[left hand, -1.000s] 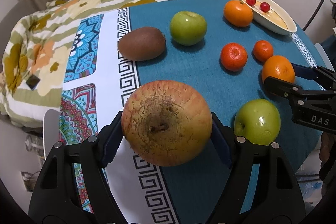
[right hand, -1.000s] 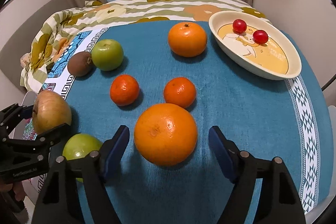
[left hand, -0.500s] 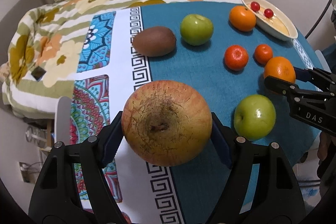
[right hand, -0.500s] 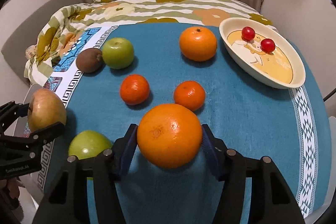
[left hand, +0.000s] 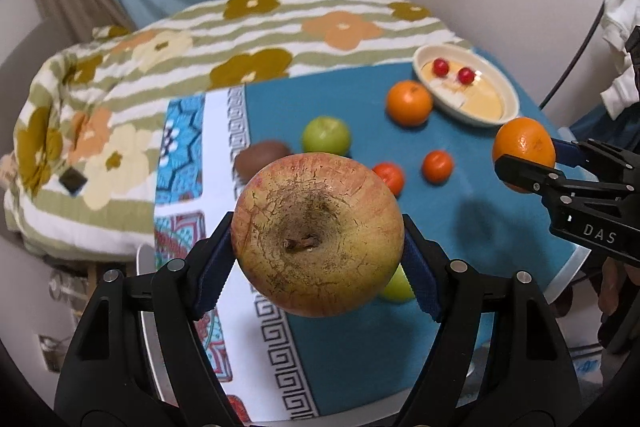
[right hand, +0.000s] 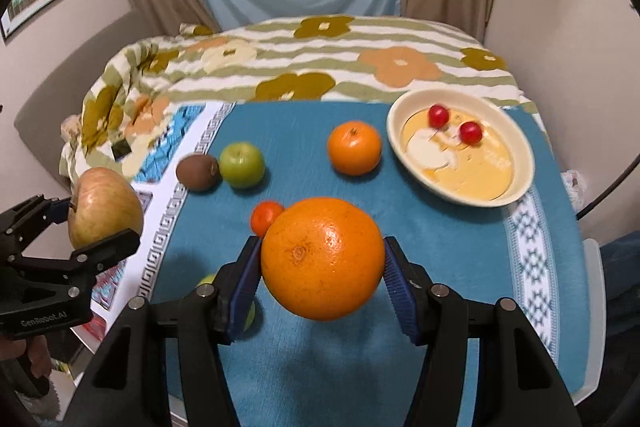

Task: Organize fruits
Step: 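Carry the apple and orange over the cream bowl with both tools, then lower the apple into the bowl and open the left tool while the right tool lowers the orange, then withdraw both tools from the bowl back over the table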

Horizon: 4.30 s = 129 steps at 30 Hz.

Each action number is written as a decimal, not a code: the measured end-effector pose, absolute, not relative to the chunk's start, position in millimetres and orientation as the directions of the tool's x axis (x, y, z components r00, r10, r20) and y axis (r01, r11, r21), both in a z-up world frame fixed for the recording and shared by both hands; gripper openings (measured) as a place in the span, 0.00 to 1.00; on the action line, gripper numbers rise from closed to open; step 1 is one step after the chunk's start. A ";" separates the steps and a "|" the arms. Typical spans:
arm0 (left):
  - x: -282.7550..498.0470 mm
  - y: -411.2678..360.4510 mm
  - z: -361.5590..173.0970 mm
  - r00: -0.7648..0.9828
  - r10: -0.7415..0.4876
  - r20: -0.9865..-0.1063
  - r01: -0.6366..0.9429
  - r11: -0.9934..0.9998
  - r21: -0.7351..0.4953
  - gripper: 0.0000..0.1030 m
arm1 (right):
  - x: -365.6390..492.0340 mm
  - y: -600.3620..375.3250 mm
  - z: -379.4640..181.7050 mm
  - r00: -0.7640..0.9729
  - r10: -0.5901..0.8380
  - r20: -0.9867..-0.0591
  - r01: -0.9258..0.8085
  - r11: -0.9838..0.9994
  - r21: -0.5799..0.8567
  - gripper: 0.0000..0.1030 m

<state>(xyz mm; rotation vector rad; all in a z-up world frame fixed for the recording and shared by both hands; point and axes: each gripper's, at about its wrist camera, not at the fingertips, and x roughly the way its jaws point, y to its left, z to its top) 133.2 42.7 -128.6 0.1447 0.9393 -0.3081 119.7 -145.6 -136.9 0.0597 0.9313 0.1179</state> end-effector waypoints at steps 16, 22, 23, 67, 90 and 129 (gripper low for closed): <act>174.7 -56.5 -94.0 0.595 -0.194 -0.780 0.252 0.966 -0.048 0.79 | 148.2 -257.1 -105.6 0.616 0.157 -0.772 -0.125 0.987 0.102 0.53; 197.1 -105.6 -107.0 0.583 -0.197 -0.788 0.233 0.970 -0.069 0.79 | 168.5 -300.0 -115.8 0.594 0.182 -0.784 -0.163 0.981 0.105 0.53; 202.5 -116.0 -110.9 0.579 -0.194 -0.792 0.228 0.971 -0.070 0.79 | 171.9 -305.8 -117.9 0.589 0.187 -0.786 -0.170 0.980 0.106 0.53; 260.1 -226.1 -168.9 0.513 -0.169 -0.841 0.267 0.963 -0.031 1.00 | 247.9 -399.6 -167.7 0.527 0.294 -0.797 -0.285 0.945 0.160 0.53; 228.5 -176.7 -161.5 0.516 -0.093 -0.852 0.152 0.988 -0.016 1.00 | 256.9 -356.6 -206.2 0.476 0.364 -0.801 -0.562 0.826 0.041 0.53; 112.4 -70.5 -54.4 0.671 0.022 -0.741 -0.006 1.000 0.023 1.00 | 154.1 -329.7 -101.0 0.542 0.394 -0.743 -0.449 0.882 0.140 1.00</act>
